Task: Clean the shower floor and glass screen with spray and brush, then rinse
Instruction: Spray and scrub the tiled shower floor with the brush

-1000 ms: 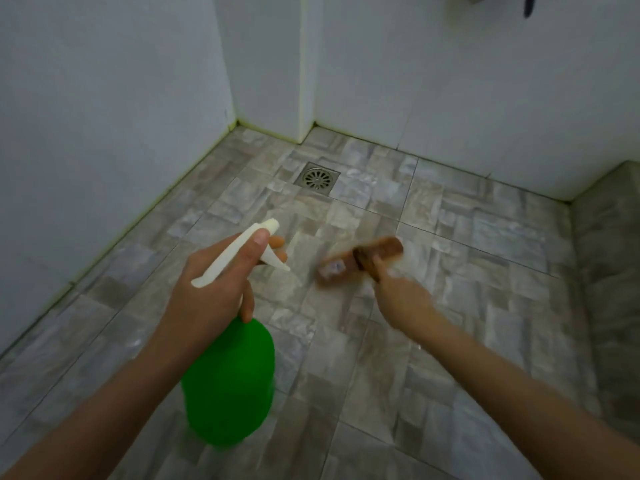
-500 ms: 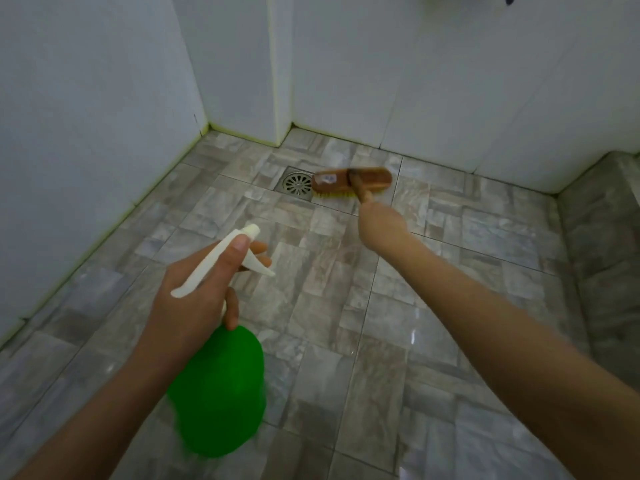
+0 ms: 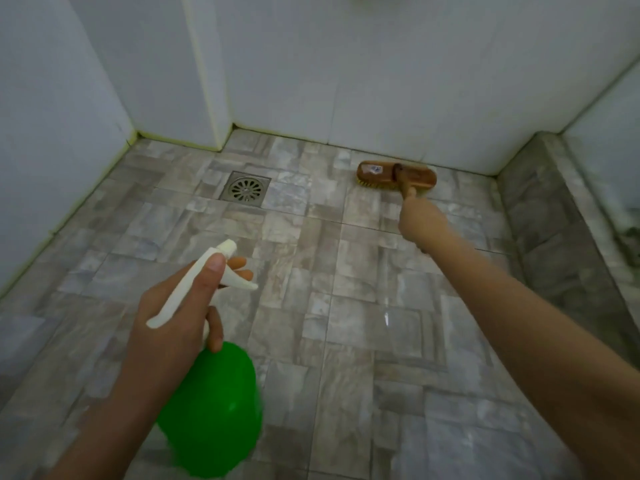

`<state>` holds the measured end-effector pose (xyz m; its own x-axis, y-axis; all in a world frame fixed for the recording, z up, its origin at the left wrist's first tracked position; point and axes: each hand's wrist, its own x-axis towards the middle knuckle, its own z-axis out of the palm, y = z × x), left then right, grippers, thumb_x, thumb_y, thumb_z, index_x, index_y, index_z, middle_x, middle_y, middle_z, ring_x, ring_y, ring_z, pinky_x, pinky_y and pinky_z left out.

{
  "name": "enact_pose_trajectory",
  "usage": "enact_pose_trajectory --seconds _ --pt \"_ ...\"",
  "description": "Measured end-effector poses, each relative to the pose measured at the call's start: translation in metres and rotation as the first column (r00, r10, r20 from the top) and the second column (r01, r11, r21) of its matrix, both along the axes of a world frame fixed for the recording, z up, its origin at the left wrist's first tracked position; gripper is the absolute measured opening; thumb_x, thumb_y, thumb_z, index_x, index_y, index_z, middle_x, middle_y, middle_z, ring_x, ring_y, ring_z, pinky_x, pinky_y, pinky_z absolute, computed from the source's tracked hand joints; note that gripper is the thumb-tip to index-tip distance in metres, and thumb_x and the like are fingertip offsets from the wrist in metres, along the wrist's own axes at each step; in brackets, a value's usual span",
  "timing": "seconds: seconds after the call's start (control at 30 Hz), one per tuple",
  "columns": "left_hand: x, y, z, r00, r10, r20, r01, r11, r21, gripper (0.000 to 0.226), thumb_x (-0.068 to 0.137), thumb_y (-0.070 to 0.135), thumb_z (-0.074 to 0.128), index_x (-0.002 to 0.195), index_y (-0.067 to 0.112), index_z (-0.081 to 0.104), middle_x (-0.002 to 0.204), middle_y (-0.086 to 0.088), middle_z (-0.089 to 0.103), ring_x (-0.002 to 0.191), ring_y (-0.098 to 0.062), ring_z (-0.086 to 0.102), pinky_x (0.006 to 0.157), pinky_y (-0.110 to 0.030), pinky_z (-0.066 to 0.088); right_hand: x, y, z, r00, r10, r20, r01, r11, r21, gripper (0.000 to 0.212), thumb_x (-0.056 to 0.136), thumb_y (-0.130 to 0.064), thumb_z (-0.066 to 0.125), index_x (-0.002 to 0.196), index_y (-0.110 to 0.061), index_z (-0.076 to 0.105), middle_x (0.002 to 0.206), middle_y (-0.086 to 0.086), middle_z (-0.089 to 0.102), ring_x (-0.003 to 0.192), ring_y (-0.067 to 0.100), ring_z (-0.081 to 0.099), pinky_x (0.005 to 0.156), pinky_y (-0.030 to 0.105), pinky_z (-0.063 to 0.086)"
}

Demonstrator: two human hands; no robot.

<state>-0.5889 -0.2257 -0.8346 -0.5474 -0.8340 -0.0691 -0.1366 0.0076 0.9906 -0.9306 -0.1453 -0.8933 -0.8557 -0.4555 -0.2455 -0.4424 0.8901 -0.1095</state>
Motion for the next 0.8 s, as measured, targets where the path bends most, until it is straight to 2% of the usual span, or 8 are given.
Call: enact_pose_trajectory --seconds 0.1,0.2,0.27,0.37,0.47,0.63,0.7,0.8 --pt "-0.017 0.001 0.004 1.0 0.003 0.014 -0.003 1.0 0.027 0.026 0.089 0.05 0.048 0.088 0.048 0.074 0.085 -0.018 0.073 0.036 -0.017 0.046 0.04 -0.022 0.04 0.047 0.062 0.003 0.999 -0.027 0.042 0.027 1.0 0.011 0.065 0.095 -0.002 0.033 0.152 -0.02 0.007 0.072 0.003 0.048 0.055 0.012 0.045 0.061 0.033 0.041" --pt "-0.029 0.012 0.036 0.998 0.034 0.051 -0.036 0.999 0.022 0.024 0.092 0.052 0.05 0.087 0.048 0.073 0.074 -0.035 0.062 0.037 -0.017 0.046 0.038 -0.021 0.038 0.12 0.123 0.016 0.991 0.016 0.133 -0.036 0.988 0.153 0.079 0.095 -0.001 0.039 0.151 -0.023 -0.012 0.077 0.003 0.058 0.049 0.008 0.045 0.05 0.026 0.041" --pt "-0.033 0.021 0.078 0.996 0.036 0.087 -0.035 0.999 -0.01 0.023 0.094 0.054 0.051 0.088 0.048 0.072 0.07 -0.031 0.063 0.037 -0.016 0.046 0.038 -0.023 0.038 0.112 0.128 0.038 0.971 0.01 0.237 -0.056 0.981 0.187 0.082 0.093 -0.002 0.039 0.15 -0.033 -0.011 0.074 0.003 0.057 0.054 0.013 0.052 0.051 0.028 0.043" --pt "-0.026 0.04 0.151 0.989 0.082 0.126 -0.08 0.997 -0.022 0.021 0.095 0.048 0.049 0.094 0.049 0.07 0.062 0.002 0.067 0.039 -0.011 0.048 0.04 -0.024 0.04 0.076 0.119 0.093 0.917 -0.052 0.395 0.003 0.992 0.123 0.055 0.096 -0.014 0.039 0.147 -0.031 0.026 0.095 0.011 0.061 0.066 0.021 0.057 0.053 0.031 0.048" --pt "-0.017 0.057 0.248 0.981 0.105 0.161 -0.105 0.994 -0.009 0.025 0.097 0.048 0.046 0.102 0.039 0.069 0.068 0.016 0.068 0.04 -0.009 0.049 0.043 -0.024 0.042 0.077 0.127 0.187 0.857 -0.119 0.502 0.1 0.993 0.065 0.034 0.098 -0.021 0.037 0.131 -0.02 0.044 0.094 0.013 0.059 0.063 0.028 0.061 0.042 0.029 0.048" --pt "-0.004 0.075 0.439 0.977 0.1 0.187 -0.106 0.994 0.021 0.036 0.093 0.043 0.044 0.115 0.026 0.067 0.099 0.008 0.074 0.043 -0.008 0.049 0.044 -0.018 0.043 0.11 0.154 0.38 0.765 -0.199 0.613 0.296 0.953 -0.06 0.032 0.099 -0.022 0.039 0.129 -0.021 0.046 0.078 0.008 0.057 0.053 0.022 0.054 0.035 0.023 0.041" --pt "-0.002 0.078 0.514 0.974 0.062 0.22 -0.061 0.998 -0.008 0.044 0.093 0.044 0.043 0.115 0.016 0.069 0.081 0.0 0.071 0.043 -0.008 0.049 0.043 -0.016 0.041 0.123 0.165 0.451 0.723 -0.231 0.651 0.37 0.926 -0.081 0.025 0.099 -0.022 0.041 0.121 -0.02 0.052 0.069 0.008 0.055 0.046 0.021 0.05 0.032 0.021 0.039" --pt "0.003 0.083 0.615 0.969 0.045 0.242 -0.035 0.998 -0.044 0.044 0.09 0.046 0.044 0.111 0.017 0.07 0.051 -0.004 0.054 0.04 -0.007 0.048 0.04 -0.013 0.037 0.144 0.185 0.551 0.71 -0.26 0.654 0.445 0.886 -0.13 0.023 0.097 -0.02 0.044 0.117 -0.017 0.055 0.064 0.006 0.055 0.044 0.017 0.05 0.034 0.02 0.04"
